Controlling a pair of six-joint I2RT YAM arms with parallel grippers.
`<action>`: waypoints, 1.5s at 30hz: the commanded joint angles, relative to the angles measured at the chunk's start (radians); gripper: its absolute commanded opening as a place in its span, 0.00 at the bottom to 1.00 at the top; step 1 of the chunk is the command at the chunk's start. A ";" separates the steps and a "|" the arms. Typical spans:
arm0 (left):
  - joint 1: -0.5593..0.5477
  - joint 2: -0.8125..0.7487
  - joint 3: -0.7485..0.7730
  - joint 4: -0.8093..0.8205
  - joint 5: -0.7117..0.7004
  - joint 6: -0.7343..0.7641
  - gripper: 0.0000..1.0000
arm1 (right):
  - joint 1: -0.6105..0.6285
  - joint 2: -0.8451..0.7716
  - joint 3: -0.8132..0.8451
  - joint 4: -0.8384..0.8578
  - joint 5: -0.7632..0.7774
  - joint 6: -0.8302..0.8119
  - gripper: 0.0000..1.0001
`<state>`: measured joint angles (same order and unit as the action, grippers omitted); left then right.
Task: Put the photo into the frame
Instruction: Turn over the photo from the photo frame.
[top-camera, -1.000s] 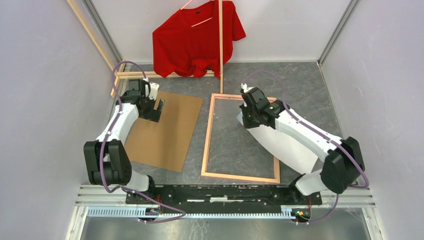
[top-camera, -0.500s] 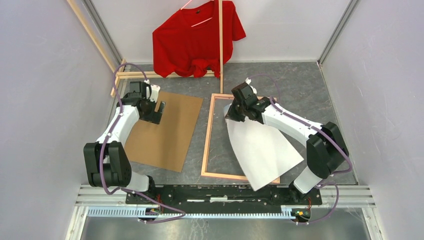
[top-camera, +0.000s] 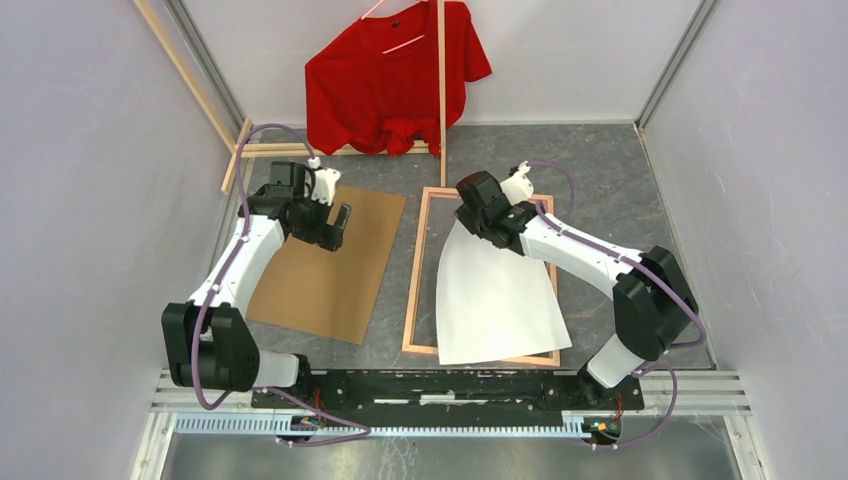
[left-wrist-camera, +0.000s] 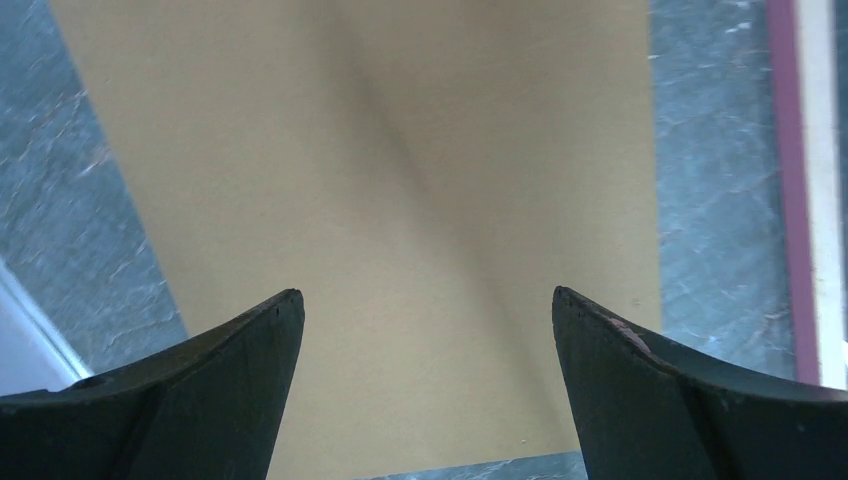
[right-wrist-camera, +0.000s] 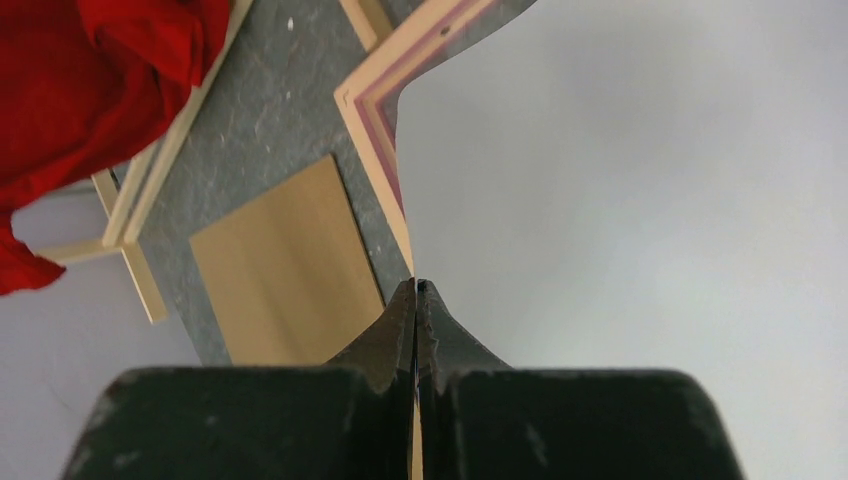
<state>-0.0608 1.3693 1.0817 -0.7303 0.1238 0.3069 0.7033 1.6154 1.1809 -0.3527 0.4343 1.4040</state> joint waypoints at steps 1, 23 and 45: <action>-0.027 -0.032 0.025 -0.024 0.073 -0.045 1.00 | 0.002 -0.039 -0.003 0.010 0.166 0.066 0.00; -0.027 0.025 -0.030 0.021 0.108 0.062 1.00 | 0.013 -0.019 -0.064 0.134 0.351 -0.083 0.00; -0.027 0.021 -0.058 0.036 0.070 0.076 1.00 | 0.032 -0.041 -0.115 0.212 0.287 -0.258 0.00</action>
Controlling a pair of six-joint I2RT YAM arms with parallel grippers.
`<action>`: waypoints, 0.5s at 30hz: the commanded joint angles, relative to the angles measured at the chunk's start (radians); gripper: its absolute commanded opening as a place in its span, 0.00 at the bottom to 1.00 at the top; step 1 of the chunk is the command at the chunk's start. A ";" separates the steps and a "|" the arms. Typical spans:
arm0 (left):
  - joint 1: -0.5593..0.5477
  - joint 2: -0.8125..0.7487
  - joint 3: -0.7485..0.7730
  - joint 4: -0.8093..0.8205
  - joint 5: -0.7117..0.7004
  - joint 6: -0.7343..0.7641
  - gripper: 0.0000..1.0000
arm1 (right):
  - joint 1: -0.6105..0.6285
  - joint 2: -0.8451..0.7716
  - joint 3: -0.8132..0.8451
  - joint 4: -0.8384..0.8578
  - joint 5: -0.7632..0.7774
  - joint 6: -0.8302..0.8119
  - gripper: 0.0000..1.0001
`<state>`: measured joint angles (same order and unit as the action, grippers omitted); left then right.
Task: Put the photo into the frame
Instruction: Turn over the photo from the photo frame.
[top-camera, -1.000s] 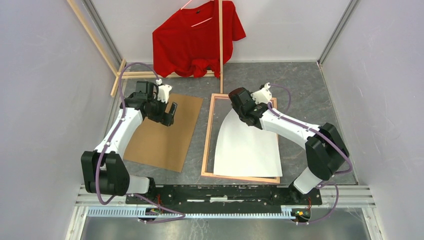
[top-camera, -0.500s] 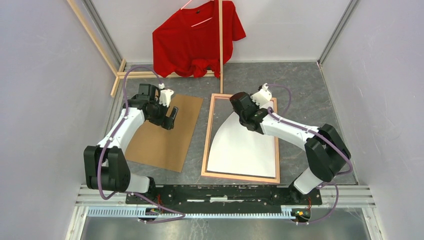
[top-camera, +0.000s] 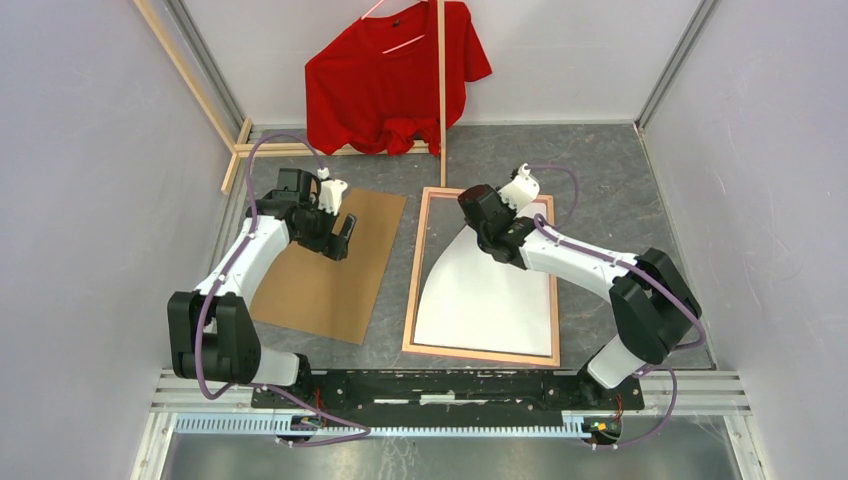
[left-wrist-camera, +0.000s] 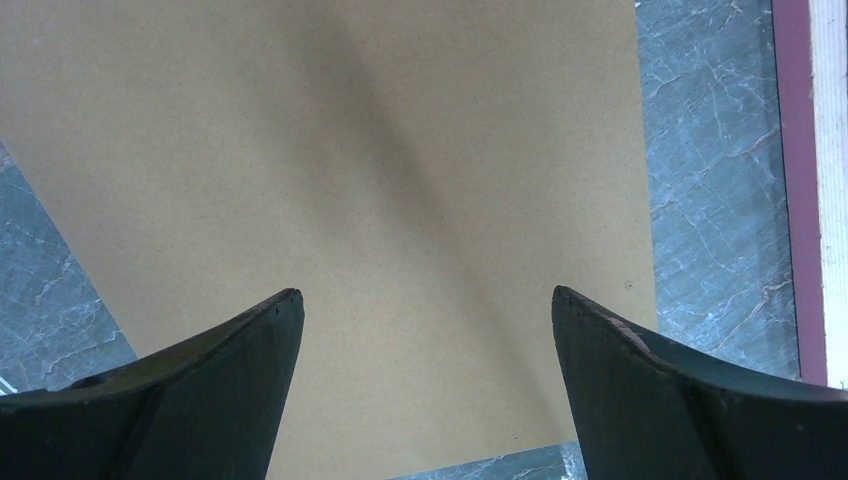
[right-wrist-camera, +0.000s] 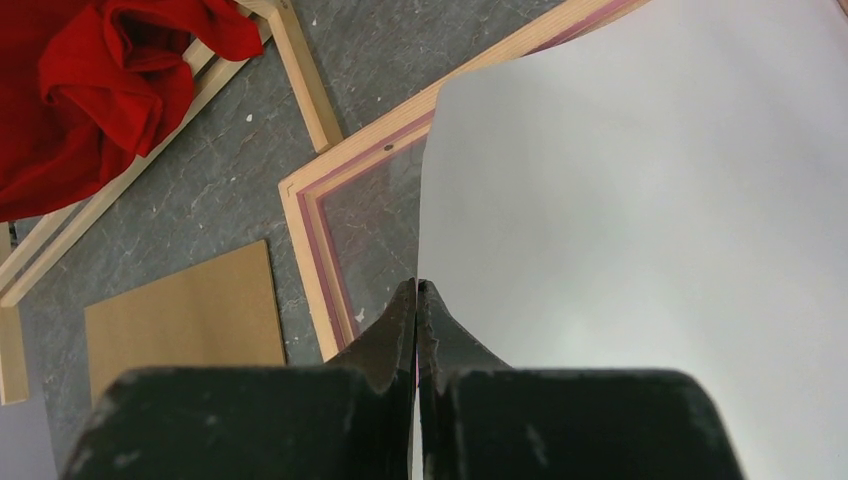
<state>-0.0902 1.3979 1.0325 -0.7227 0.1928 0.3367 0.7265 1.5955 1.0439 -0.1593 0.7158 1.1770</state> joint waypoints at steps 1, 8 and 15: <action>0.002 -0.008 -0.009 0.029 0.002 0.045 1.00 | 0.010 -0.018 0.027 0.023 -0.003 -0.037 0.00; 0.003 -0.007 -0.005 0.029 -0.006 0.044 1.00 | 0.025 0.023 0.063 0.017 -0.047 -0.040 0.00; 0.003 0.001 0.000 0.028 -0.012 0.045 1.00 | 0.026 0.076 0.124 0.009 -0.058 -0.066 0.36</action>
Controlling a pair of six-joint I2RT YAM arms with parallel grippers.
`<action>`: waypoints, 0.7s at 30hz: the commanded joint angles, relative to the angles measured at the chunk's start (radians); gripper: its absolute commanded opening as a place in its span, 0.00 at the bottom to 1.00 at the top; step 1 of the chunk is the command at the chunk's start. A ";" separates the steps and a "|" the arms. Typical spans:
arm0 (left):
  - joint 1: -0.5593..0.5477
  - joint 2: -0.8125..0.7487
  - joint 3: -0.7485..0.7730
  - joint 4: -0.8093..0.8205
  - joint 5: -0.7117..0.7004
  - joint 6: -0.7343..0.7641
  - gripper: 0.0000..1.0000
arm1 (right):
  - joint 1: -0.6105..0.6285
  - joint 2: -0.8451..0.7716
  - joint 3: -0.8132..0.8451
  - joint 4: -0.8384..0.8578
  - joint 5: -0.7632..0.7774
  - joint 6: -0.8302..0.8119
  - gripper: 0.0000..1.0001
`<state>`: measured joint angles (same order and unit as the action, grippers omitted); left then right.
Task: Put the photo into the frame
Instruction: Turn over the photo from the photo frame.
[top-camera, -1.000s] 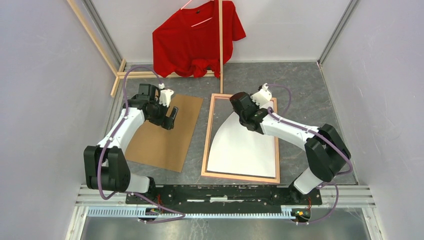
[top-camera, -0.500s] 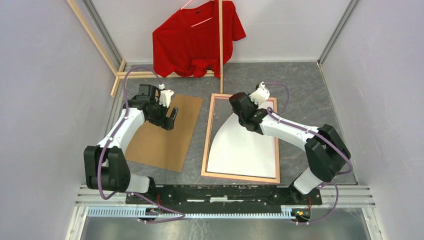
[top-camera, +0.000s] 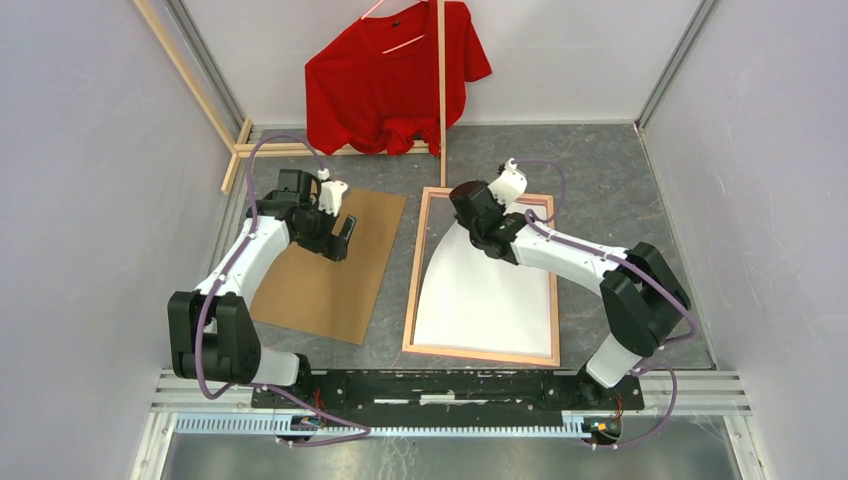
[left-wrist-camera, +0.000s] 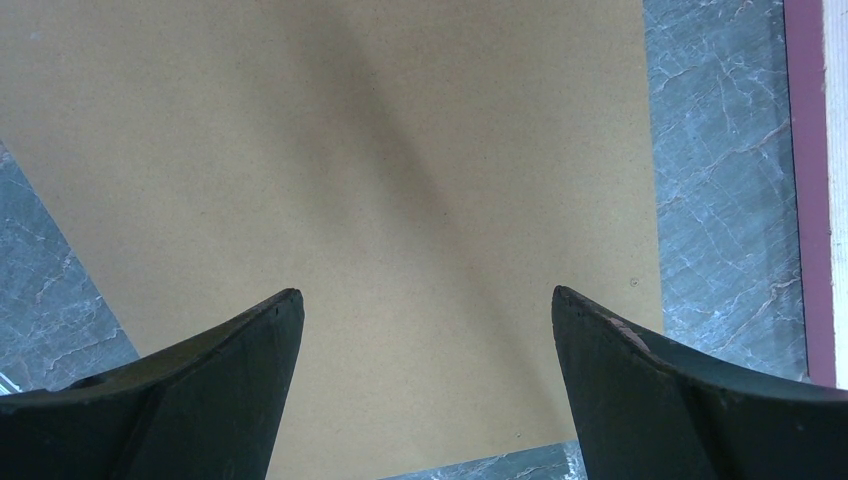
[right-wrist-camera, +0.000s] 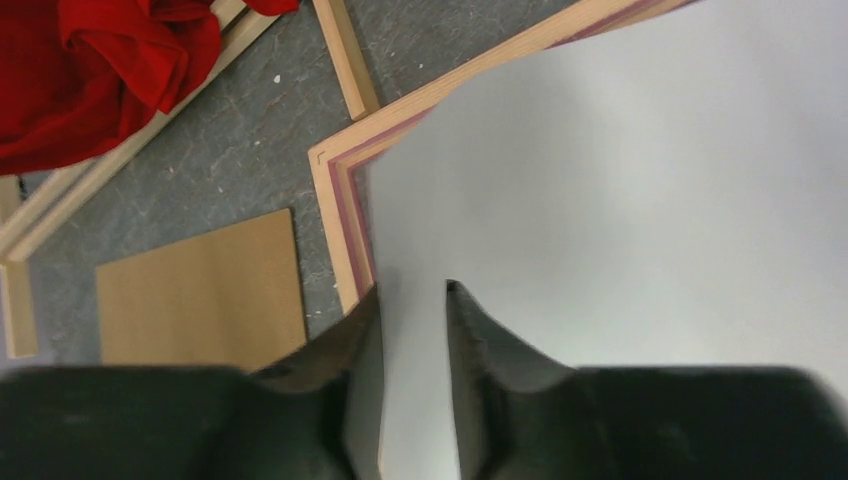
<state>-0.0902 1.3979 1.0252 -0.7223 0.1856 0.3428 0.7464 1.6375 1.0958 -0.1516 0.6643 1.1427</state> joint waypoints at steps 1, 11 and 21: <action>0.003 0.000 0.007 0.029 -0.007 0.040 1.00 | 0.006 0.043 0.084 0.001 -0.011 -0.038 0.42; 0.003 0.003 0.004 0.037 -0.031 0.046 1.00 | 0.006 0.055 0.111 0.048 -0.049 -0.089 0.77; 0.086 0.086 0.057 0.147 -0.284 0.035 1.00 | 0.026 0.126 0.167 0.212 -0.320 -0.208 0.83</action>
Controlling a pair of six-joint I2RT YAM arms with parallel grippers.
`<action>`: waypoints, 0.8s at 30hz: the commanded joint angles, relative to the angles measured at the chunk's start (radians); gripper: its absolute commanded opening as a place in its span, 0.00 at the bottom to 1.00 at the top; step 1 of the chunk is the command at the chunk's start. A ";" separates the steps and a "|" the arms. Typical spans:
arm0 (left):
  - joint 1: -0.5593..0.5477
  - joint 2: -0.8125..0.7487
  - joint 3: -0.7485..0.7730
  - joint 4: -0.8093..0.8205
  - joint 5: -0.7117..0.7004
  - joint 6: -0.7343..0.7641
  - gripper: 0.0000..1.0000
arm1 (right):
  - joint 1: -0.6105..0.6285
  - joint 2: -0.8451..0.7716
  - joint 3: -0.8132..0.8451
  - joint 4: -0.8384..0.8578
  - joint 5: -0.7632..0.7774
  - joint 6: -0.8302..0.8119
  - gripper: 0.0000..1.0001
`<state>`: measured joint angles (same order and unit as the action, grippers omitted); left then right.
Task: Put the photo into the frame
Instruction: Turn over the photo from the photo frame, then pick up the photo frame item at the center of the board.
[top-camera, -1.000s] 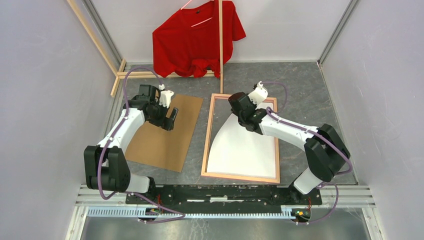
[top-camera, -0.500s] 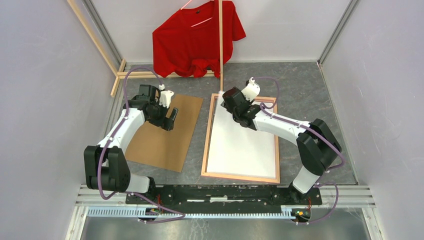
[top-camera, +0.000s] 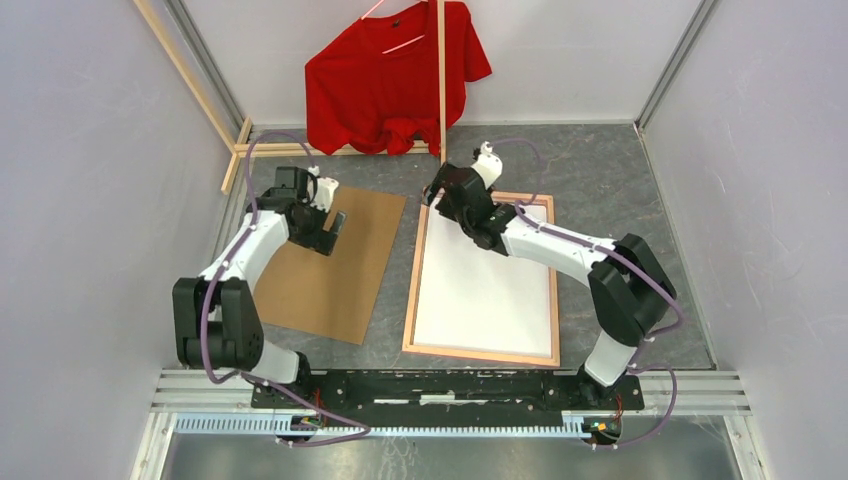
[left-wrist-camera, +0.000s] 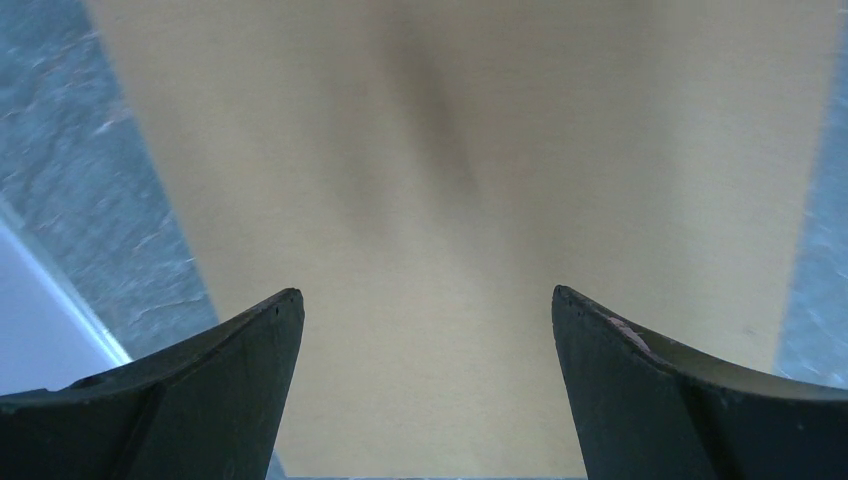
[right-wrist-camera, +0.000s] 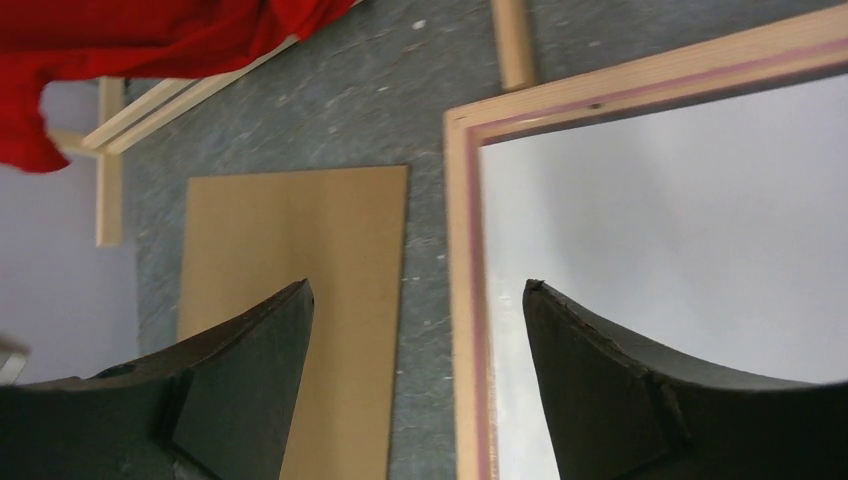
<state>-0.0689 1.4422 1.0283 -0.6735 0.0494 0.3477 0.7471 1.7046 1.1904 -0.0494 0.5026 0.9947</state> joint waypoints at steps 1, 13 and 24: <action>0.108 0.061 0.060 0.136 -0.191 0.032 1.00 | 0.043 0.090 0.098 0.119 -0.198 -0.075 0.84; 0.289 0.227 -0.010 0.519 -0.527 0.076 0.84 | 0.167 0.429 0.343 0.087 -0.437 -0.125 0.85; 0.303 0.354 -0.046 0.531 -0.429 0.052 0.73 | 0.167 0.499 0.356 -0.008 -0.424 -0.105 0.86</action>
<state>0.2302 1.7771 1.0058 -0.1627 -0.4484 0.3836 0.9146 2.1651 1.5059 -0.0086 0.0708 0.8772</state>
